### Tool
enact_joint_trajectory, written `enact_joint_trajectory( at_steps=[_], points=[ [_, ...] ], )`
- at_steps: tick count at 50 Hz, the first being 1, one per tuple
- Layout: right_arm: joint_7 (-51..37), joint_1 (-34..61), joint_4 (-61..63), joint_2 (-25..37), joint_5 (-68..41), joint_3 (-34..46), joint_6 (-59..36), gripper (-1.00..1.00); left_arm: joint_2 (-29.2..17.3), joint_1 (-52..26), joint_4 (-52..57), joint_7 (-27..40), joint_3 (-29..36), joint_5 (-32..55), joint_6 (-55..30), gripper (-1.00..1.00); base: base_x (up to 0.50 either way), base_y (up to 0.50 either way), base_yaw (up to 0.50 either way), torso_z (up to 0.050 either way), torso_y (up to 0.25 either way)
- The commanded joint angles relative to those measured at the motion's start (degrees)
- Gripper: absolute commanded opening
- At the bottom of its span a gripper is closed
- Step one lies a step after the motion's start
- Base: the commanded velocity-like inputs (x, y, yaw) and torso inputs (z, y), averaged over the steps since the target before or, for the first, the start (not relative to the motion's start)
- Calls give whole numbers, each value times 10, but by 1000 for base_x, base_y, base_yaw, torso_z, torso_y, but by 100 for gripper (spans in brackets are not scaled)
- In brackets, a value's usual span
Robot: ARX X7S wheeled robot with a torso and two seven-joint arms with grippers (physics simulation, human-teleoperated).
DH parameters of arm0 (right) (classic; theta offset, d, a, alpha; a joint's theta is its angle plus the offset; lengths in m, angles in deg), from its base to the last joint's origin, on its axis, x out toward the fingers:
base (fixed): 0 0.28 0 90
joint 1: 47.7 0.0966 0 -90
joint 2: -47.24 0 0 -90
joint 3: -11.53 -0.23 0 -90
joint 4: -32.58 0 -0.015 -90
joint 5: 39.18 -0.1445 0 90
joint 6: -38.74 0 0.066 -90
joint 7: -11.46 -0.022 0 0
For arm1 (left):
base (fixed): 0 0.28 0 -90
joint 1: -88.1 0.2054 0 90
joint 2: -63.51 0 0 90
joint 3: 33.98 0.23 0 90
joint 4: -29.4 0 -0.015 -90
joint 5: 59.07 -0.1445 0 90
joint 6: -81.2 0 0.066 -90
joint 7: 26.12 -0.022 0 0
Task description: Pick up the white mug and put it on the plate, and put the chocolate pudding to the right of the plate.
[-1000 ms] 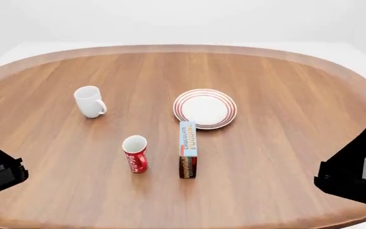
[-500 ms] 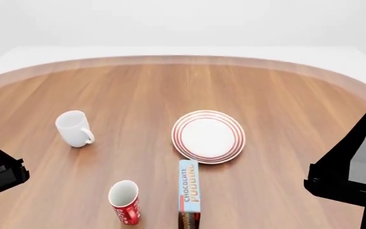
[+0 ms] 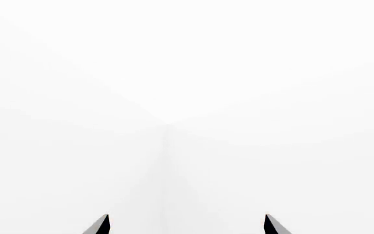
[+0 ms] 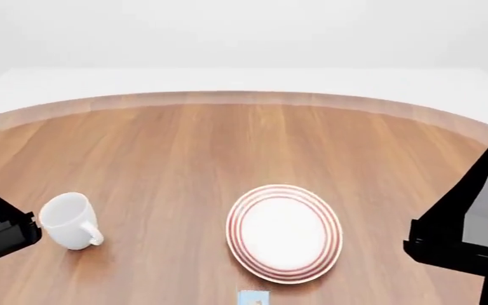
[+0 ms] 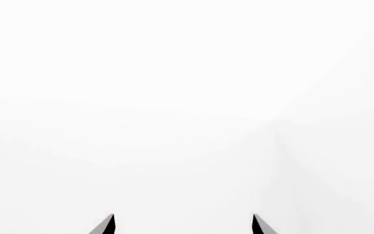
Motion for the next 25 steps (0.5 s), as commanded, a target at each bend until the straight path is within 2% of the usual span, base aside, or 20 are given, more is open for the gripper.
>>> enact_joint_trajectory(
  at_steps=[1,16,22,25],
  points=[
    [-2,-2,1,4,2,3,0,100,-3,1,-3,3,3,0,2,100,500,0,0,0,0],
    [-7,-6,-4,7,6,6,11,100,-6,2,0,8,6,1,-1,100,500,4,0,0,1],
    [-8,-7,-8,7,24,11,24,100,-7,4,1,9,7,-1,-1,100,0,0,0,0,0],
    [-7,-7,-9,7,36,17,24,100,-8,4,0,9,10,-2,-3,100,-5,457,0,0,0]
  ],
)
